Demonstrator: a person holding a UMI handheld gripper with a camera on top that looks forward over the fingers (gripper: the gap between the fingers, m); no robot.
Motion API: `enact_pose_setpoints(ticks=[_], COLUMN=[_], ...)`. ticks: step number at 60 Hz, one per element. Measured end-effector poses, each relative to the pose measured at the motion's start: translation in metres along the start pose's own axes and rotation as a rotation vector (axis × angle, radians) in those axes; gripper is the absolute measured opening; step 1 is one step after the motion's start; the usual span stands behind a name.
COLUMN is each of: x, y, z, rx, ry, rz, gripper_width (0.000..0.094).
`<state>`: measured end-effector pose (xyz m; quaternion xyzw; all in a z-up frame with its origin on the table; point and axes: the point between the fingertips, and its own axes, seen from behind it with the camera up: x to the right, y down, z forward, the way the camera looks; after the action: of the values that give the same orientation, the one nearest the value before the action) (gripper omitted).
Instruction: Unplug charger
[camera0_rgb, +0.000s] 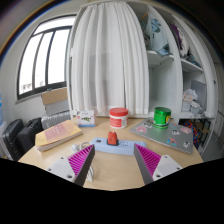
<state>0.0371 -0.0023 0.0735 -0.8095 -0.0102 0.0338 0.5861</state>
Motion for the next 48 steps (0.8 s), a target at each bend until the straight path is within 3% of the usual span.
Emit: enact_pose_setpoints(ticks=[7,12,15,17,19,30,38,40,42,46,48], x=[0.000,0.004,0.001,-0.003,0.002,-0.001,-0.004,-0.004,0.002,0.026,0.032], y=[-0.012,0.004,0.009,0.003,0.008,0.006,0.000,-0.006,-0.032,-0.084,-0.101], z=[0.067,0.100,0.113,0.118,0.121,0.121,0.116,0.112,0.102,0.075,0.063], rx=[-0.022,-0.085,-0.109,-0.076,-0.106,-0.094,-0.093,-0.068,0.034,0.193,0.207], ry=[0.043,0.076,0.072,0.045,0.053,0.028,0.019,0.002,0.001,0.091,0.095], rz=[0.011,-0.029,-0.044,-0.031,-0.024,-0.023,-0.056,-0.017,0.030,-0.027,-0.038], gripper_width=[0.0803,0.0729,0.0600,0.0446,0.0311,0.0143,0.0116,0.0117,0.0116,0.0115,0.0115])
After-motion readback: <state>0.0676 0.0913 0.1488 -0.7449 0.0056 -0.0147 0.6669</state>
